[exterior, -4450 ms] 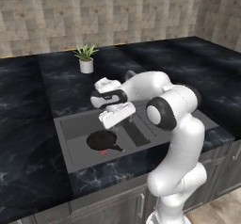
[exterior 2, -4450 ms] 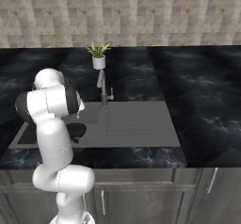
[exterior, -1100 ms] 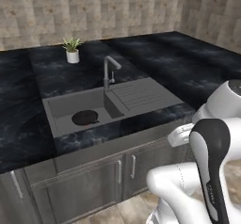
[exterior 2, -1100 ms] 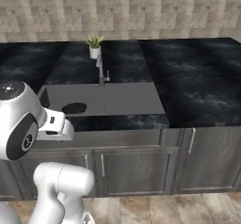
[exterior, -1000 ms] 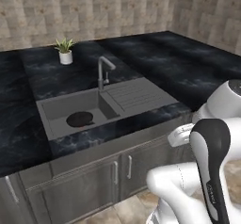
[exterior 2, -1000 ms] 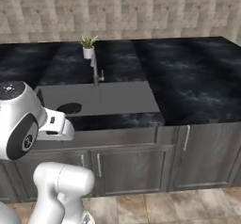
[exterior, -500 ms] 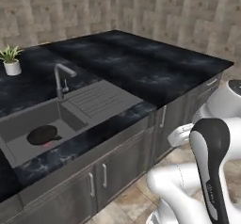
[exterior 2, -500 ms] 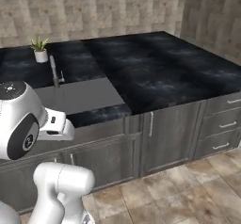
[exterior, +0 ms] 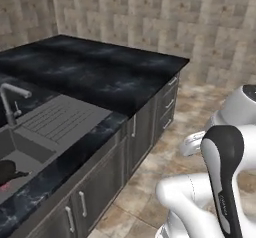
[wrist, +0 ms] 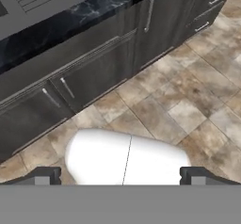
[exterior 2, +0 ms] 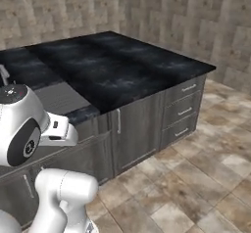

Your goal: Move the pot and pan from the stove into the sink.

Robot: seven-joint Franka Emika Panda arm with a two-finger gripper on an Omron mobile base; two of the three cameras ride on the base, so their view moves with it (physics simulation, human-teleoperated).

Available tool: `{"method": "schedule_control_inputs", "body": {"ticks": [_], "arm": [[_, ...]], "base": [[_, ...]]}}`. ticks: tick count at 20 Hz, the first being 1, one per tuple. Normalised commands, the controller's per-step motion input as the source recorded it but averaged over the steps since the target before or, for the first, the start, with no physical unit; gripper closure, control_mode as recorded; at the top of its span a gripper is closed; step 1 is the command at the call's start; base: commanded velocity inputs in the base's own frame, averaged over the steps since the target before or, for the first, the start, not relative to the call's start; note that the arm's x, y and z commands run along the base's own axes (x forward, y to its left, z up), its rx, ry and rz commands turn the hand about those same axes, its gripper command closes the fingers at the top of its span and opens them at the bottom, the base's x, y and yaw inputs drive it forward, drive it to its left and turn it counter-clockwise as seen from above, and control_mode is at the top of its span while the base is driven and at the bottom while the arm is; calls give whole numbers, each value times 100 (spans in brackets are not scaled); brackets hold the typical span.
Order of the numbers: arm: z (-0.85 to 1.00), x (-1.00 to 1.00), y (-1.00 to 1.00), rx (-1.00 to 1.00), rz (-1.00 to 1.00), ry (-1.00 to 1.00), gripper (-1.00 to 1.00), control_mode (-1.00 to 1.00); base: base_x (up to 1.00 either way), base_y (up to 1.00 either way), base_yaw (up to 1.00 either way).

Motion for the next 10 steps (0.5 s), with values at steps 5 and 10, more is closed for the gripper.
{"method": "schedule_control_inputs", "body": {"ticks": [5,10], "arm": [[0,0,0,0,0,0,-100,100],[0,0,0,0,0,0,-100,100]], "base": [[0,0,-50],[0,0,-50]]}}
